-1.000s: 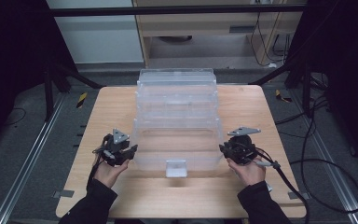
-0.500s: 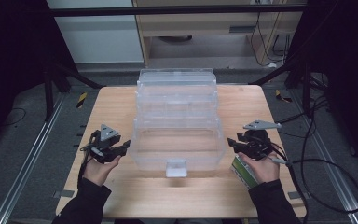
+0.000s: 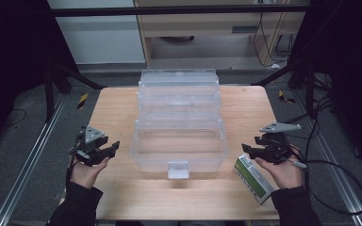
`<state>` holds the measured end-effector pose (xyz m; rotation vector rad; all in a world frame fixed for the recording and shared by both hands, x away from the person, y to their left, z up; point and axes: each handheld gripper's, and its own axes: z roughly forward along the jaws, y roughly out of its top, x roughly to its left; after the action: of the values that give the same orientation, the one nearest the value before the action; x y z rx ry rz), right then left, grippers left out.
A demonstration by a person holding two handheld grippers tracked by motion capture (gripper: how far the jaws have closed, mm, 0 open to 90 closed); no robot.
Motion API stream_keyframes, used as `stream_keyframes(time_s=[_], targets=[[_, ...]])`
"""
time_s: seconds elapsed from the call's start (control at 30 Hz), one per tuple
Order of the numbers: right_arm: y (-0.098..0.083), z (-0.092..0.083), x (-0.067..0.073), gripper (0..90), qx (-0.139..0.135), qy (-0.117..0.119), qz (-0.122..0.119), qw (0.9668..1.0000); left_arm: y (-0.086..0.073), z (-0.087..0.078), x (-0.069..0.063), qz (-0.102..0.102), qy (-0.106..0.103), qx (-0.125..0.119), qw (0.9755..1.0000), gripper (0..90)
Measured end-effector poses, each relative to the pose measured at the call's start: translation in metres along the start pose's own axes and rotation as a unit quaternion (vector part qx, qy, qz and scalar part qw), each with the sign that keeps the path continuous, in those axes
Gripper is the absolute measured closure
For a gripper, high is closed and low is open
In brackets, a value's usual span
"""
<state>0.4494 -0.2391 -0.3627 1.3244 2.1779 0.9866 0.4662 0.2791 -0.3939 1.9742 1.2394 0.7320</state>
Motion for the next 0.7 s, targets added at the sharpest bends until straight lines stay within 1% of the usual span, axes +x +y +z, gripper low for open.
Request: stream_keyframes(time_s=[0.07,0.3,0.4,0.53,0.7], targets=[[-0.001,-0.006,-0.001,41.8,0.007,0.005,-0.003,1.0000,-0.003,0.001,0.005,-0.004,0.008,0.004,1.0000,47.5],[0.001,-0.017,0.001,38.5,0.025,0.014,-0.012,0.9995,-0.010,0.004,0.016,-0.013,0.017,0.010,0.9997,45.3],[0.000,-0.018,0.005,37.4,0.040,0.020,-0.020,0.9988,-0.013,0.006,0.020,-0.017,0.022,0.017,0.9995,44.2],[-0.002,-0.015,0.010,36.7,0.066,0.025,-0.034,0.9969,-0.016,0.009,0.025,-0.024,0.027,0.022,0.9991,43.2],[-0.004,-0.013,0.012,36.8,0.082,0.026,-0.037,0.9955,-0.019,0.012,0.030,-0.028,0.031,0.030,0.9987,42.4]])
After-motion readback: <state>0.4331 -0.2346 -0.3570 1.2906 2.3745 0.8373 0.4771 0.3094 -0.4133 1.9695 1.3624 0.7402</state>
